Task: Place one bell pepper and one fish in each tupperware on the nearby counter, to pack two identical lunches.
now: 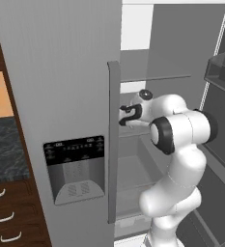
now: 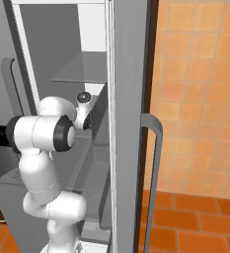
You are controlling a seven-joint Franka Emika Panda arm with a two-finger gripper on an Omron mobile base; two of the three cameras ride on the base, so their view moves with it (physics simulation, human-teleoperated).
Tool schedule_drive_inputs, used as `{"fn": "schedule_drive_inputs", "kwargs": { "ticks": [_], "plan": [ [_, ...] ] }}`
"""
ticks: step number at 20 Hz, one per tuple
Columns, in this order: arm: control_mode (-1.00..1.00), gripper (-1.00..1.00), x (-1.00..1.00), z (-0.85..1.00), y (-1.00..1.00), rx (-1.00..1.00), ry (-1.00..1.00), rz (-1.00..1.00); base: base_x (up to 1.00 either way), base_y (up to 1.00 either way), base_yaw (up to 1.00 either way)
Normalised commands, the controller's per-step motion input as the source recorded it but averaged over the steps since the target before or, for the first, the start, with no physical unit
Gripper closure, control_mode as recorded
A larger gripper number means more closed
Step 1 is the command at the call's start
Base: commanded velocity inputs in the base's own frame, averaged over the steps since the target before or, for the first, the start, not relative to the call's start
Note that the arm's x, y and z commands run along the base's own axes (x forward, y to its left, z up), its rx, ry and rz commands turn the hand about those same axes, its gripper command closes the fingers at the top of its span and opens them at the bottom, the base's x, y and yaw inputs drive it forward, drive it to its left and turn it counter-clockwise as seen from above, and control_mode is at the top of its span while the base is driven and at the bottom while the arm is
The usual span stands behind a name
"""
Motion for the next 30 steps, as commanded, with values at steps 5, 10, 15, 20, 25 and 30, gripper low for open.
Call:
{"fn": "schedule_drive_inputs", "kwargs": {
  "ticks": [5, 10, 15, 20, 25, 30],
  "plan": [
    [-1.00, -1.00, 0.14, -0.28, 0.00, 0.00, 0.09, 0.01, 0.00, 0.00, 0.00],
    [-1.00, -1.00, 0.01, -0.28, 0.00, 0.00, 0.08, 0.00, 0.00, 0.00, 0.00],
    [-1.00, 1.00, -0.09, -0.35, -0.01, 0.00, 0.09, 0.00, 0.00, 0.00, 0.00],
    [-1.00, 1.00, -0.24, -0.36, 0.00, 0.00, 0.02, 0.00, 0.00, 0.00, 0.00],
    [-1.00, 1.00, -0.47, -0.19, 0.00, 0.00, 0.00, 0.00, 0.00, 0.00, 0.00],
    [-1.00, 1.00, -0.82, -0.04, -0.20, 0.00, -0.02, -0.09, 0.00, 0.00, 0.00]
  ]
}}
